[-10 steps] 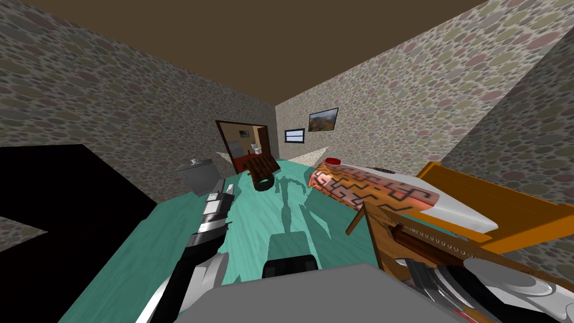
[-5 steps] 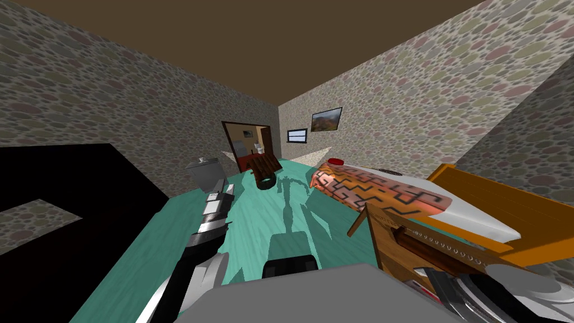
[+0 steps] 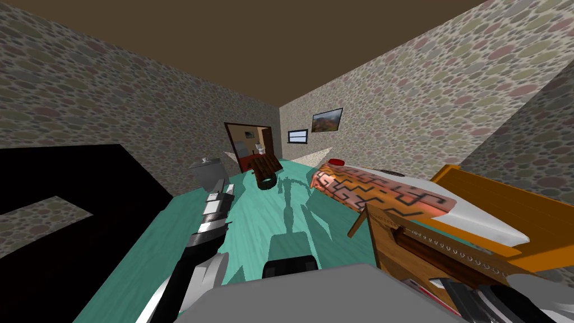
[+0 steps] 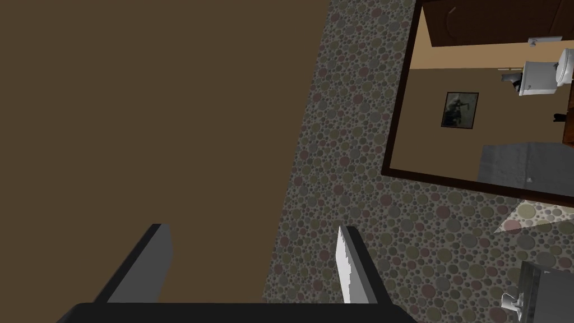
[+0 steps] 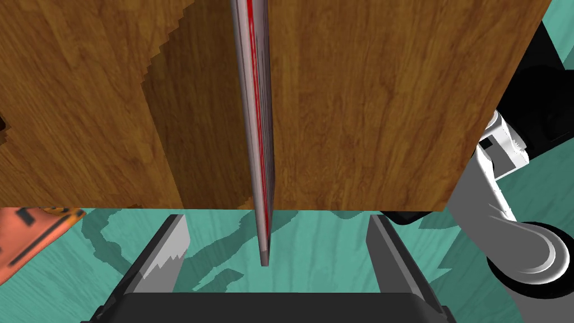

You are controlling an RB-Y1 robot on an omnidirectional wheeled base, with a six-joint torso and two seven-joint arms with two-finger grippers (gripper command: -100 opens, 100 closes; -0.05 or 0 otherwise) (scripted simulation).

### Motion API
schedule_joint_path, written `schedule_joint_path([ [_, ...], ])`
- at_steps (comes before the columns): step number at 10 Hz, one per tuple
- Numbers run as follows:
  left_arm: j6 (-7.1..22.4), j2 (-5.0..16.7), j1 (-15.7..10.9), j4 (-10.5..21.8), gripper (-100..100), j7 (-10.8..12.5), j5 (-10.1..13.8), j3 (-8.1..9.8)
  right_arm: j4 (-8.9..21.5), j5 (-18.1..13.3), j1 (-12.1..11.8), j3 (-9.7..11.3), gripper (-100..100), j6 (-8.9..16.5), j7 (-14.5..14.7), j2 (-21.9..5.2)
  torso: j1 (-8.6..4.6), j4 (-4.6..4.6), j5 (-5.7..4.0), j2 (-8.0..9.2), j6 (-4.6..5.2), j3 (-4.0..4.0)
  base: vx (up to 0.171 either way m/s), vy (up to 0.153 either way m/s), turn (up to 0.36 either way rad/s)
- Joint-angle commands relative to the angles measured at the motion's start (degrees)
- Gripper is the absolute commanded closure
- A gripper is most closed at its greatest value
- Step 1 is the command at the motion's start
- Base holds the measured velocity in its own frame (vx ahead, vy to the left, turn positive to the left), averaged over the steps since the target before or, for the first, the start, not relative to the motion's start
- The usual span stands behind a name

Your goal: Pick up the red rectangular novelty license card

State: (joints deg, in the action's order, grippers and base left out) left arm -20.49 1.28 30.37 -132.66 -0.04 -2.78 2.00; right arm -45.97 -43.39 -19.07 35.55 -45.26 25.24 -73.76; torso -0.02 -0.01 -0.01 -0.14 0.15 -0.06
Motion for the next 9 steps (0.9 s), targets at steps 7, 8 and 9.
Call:
schedule_joint_path([
  [7,0.00,0.00,0.02,0.00,0,0.00,0.00,0.00,1.13,2.80,-4.37,-1.07,-100,0.33,11.78,2.37,0.03,-0.12,0.00,-0.50,-0.02,-0.30,0.159,-0.016,-0.153],
  [8,0.00,0.00,0.00,0.00,0,0.00,0.00,0.00,1.30,3.45,-5.40,-1.32,-100,0.42,13.76,2.86,0.03,-0.11,0.01,-0.42,-0.10,-0.27,0.130,-0.017,-0.120],
  [9,0.00,0.00,0.01,0.00,0,0.00,0.00,0.00,1.30,3.45,-5.40,-1.32,-100,0.42,14.35,2.86,-0.06,-0.09,-0.01,-0.36,-0.05,-0.22,0.109,-0.013,-0.080],
])
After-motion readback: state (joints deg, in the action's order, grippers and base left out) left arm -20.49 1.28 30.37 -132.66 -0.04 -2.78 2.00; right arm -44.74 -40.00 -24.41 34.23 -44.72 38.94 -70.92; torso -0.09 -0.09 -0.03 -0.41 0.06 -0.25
